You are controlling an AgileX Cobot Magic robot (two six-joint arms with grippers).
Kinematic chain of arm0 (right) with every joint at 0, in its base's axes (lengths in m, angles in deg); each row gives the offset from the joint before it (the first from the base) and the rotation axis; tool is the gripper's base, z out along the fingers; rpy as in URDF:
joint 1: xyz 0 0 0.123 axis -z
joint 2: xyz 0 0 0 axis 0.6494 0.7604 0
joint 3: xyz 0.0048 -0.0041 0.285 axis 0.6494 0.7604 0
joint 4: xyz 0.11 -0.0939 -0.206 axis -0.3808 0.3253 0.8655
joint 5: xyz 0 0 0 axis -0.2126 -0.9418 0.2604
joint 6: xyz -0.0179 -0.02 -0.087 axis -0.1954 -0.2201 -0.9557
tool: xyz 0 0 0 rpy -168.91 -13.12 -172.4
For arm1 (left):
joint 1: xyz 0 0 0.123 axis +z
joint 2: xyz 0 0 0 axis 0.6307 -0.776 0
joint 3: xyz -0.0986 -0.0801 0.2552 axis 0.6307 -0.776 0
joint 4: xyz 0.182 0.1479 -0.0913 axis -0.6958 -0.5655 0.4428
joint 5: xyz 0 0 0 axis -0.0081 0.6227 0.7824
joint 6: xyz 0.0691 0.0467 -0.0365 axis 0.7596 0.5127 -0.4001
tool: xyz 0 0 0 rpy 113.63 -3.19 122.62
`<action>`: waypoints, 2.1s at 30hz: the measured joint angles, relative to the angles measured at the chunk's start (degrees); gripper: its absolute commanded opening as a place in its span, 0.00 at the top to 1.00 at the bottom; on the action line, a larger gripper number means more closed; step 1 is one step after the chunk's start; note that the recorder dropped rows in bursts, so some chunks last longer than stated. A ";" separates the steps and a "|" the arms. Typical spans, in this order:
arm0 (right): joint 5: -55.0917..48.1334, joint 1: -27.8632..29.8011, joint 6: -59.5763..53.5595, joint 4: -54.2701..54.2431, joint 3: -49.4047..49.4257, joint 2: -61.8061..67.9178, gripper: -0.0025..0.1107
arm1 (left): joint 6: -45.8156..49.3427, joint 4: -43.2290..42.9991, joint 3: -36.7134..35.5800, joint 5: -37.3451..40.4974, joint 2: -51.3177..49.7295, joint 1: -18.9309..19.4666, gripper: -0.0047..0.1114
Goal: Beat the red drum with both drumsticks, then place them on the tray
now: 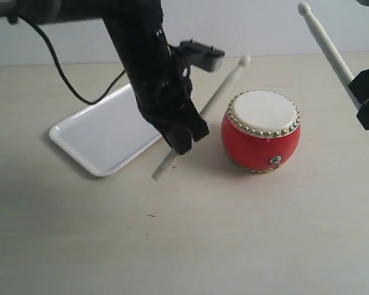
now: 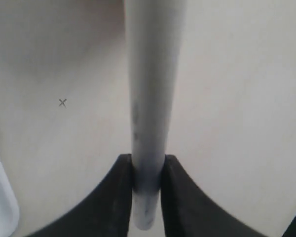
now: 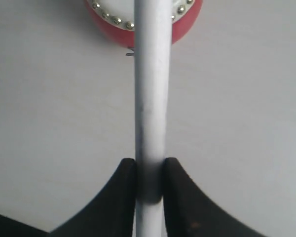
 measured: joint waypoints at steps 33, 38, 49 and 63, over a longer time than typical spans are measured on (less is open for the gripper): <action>-0.09 0.00 2.27 2.98 -0.42 -8.94 0.98 | -0.71 1.25 0.28 0.21 -10.47 -2.12 0.96; -0.09 0.00 2.27 2.51 -0.42 -8.65 0.98 | -0.71 1.11 0.28 0.21 -5.84 -2.12 0.96; -0.20 0.00 -1.69 -5.09 10.20 8.23 0.98 | -1.79 0.46 0.28 0.21 4.39 -1.77 0.96; 0.05 0.00 -2.19 -2.93 7.77 12.41 0.98 | -2.48 1.78 0.28 0.21 7.10 -1.77 0.96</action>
